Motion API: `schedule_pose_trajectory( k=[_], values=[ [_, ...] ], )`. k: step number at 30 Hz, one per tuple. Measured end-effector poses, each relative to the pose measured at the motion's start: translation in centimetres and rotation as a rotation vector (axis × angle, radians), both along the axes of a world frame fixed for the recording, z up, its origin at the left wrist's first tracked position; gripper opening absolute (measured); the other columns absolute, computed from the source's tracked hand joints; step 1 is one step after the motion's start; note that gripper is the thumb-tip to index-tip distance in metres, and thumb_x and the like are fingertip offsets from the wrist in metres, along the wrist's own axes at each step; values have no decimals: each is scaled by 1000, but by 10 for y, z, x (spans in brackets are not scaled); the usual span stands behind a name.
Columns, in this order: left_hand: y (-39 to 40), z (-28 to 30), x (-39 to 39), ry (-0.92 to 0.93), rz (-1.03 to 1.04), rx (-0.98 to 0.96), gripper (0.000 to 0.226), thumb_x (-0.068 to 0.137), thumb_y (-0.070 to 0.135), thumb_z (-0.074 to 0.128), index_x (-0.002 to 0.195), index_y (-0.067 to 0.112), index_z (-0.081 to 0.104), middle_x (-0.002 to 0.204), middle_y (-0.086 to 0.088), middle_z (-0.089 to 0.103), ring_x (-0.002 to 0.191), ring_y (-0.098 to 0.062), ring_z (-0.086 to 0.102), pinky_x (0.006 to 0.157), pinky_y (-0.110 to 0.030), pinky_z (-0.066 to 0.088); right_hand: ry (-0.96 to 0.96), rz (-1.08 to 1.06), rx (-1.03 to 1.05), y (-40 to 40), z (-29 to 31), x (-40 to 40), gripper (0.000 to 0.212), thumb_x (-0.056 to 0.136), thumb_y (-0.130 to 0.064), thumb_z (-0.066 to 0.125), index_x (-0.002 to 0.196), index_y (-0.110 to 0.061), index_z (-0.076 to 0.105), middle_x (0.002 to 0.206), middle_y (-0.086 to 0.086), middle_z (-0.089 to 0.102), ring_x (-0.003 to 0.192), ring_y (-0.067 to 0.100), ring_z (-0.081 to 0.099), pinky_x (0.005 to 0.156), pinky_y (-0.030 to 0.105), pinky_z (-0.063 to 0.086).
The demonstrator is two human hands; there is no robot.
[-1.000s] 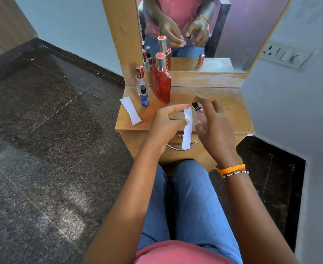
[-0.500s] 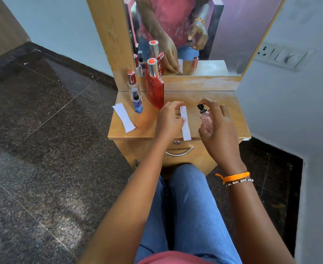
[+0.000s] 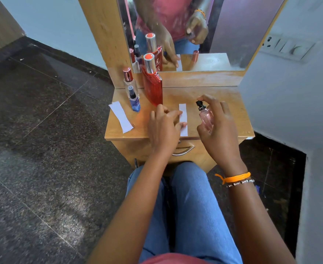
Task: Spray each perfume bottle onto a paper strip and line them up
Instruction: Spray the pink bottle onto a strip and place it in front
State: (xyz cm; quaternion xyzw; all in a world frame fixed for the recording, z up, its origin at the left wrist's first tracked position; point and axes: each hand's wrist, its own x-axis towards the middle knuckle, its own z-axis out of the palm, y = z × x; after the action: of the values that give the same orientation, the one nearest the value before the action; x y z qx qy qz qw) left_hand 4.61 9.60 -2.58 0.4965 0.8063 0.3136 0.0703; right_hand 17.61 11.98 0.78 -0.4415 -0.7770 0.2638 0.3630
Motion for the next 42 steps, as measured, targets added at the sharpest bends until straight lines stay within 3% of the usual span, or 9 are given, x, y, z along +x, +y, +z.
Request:
schedule_pose_trajectory(
  k=[4, 8, 13, 16, 20, 26, 29, 36, 42],
  values=[
    [8, 2, -2, 1, -8, 10, 38, 81, 30, 69, 119, 26, 63, 111, -1, 52, 98, -19, 44, 84, -27, 38, 1, -9, -11, 2, -1, 0, 67, 71, 6, 54, 126, -31, 45, 110, 2, 49, 78, 20, 55, 62, 39, 52],
    [4, 10, 4, -103, -73, 168, 32, 91, 16, 56, 121, 24, 61, 108, 0, 49, 97, -13, 44, 84, -19, 37, 150, 30, -56, 2, -1, -1, 54, 82, 1, 57, 129, -24, 44, 114, 3, 50, 93, 9, 51, 74, 9, 43],
    [-22, 32, 18, -904, -411, 66, 27, 100, 24, 38, 119, 25, 57, 108, 8, 60, 98, -2, 60, 91, -22, 47, 387, 113, -296, -4, 2, -6, 40, 90, -41, 53, 126, -41, 36, 109, -17, 52, 111, 22, 52, 103, 52, 39],
    [-30, 29, 25, -1179, -473, 48, 24, 98, 22, 43, 118, 19, 57, 107, -2, 65, 99, -12, 63, 97, -38, 49, 463, 138, -371, -9, 7, -9, 37, 91, -49, 43, 127, -40, 40, 112, -12, 53, 117, 24, 49, 104, 54, 39],
    [-33, 27, 16, -1050, -359, 117, 29, 87, 25, 56, 116, 22, 59, 113, -10, 66, 105, -21, 63, 94, -44, 49, 386, 99, -284, -2, 6, -2, 30, 98, -44, 29, 119, -46, 50, 124, -18, 53, 123, 1, 44, 112, 54, 24],
    [-37, 31, -2, -830, -257, 114, 27, 87, 17, 60, 113, 22, 58, 97, 5, 60, 84, -10, 53, 70, -9, 44, 141, -16, -154, 19, -29, 11, 40, 84, -3, 51, 114, -27, 59, 111, -7, 56, 108, 24, 54, 97, 51, 42],
    [-39, 32, -5, -790, -221, 85, 29, 87, 12, 60, 114, 24, 59, 93, 13, 55, 86, -9, 52, 73, -16, 44, 85, 17, -196, 21, -39, 8, 35, 81, 8, 53, 103, -16, 66, 96, 5, 58, 86, 21, 59, 84, 44, 51],
    [-41, 32, -3, -718, -254, 89, 36, 88, 3, 56, 121, 18, 57, 102, 7, 55, 85, 8, 49, 67, 4, 36, 615, 88, -267, 15, 10, -6, 25, 88, 2, 57, 94, -22, 60, 88, -1, 65, 84, 6, 61, 83, 22, 49],
    [-42, 31, -1, -710, -268, 90, 37, 88, 4, 56, 118, 25, 57, 115, 1, 57, 92, 7, 49, 68, 4, 36, 489, 322, -303, 17, 20, -6, 28, 86, 1, 57, 109, -15, 62, 96, 9, 66, 87, 9, 62, 82, 21, 51]
  ],
)
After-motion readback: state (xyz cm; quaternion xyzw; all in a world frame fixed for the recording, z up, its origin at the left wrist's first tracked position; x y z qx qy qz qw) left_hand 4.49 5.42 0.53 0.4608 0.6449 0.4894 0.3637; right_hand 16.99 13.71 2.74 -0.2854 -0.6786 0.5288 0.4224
